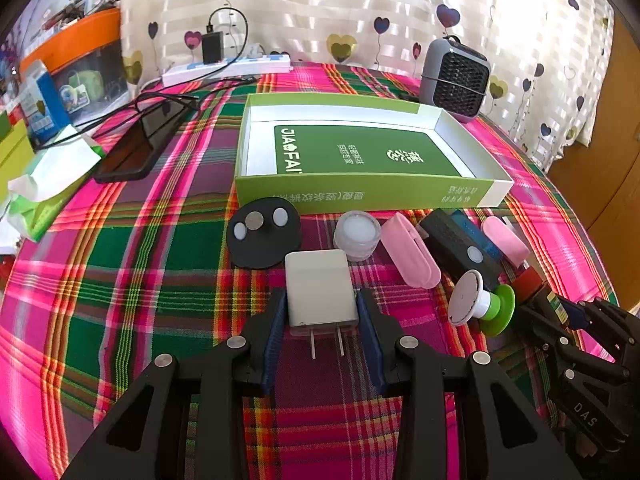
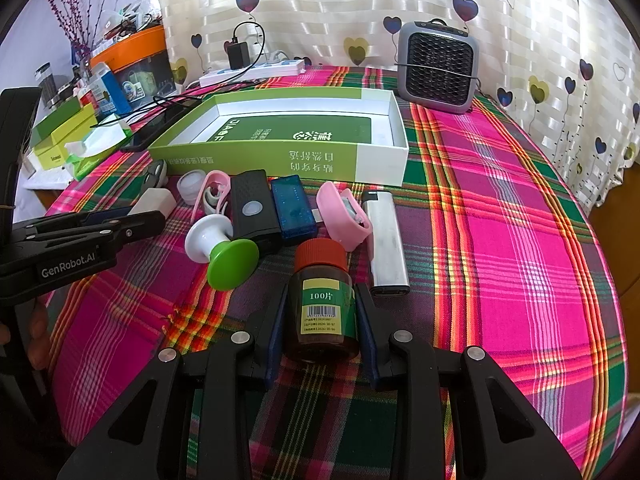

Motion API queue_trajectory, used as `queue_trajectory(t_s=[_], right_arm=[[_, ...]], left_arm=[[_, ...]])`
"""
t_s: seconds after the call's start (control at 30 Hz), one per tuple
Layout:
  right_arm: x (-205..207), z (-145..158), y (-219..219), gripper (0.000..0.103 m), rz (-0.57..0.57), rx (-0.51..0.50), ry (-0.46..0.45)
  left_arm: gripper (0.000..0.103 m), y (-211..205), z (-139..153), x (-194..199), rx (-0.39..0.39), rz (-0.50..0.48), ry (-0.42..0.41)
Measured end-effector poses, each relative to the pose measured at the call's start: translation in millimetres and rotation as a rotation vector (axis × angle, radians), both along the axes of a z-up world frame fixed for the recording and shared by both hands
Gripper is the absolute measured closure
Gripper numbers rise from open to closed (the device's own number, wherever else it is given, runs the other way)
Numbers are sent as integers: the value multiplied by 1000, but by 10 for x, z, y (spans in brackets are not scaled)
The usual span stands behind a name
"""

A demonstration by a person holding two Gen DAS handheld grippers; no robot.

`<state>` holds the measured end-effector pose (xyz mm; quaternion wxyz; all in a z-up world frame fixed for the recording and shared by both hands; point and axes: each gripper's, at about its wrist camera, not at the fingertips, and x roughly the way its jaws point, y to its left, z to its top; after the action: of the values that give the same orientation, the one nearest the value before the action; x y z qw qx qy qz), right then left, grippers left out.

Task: Organize rigid objects
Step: 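Carry the white charger and brown bottle over the green box with both grippers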

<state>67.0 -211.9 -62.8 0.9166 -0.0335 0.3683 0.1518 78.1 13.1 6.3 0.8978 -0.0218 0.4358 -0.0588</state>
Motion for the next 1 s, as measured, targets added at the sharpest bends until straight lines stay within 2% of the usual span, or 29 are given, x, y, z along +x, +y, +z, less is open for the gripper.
queue_trajectory(t_s=[0.3,1.0], right_arm=[[-35,59,-48,70,-3,20,-15],[21,382,-44,70,9,40,-92]], left_arm=[[70,-54,65,-48,5,-22,-9],[71,-25,452,-57,-8,-29,-106]])
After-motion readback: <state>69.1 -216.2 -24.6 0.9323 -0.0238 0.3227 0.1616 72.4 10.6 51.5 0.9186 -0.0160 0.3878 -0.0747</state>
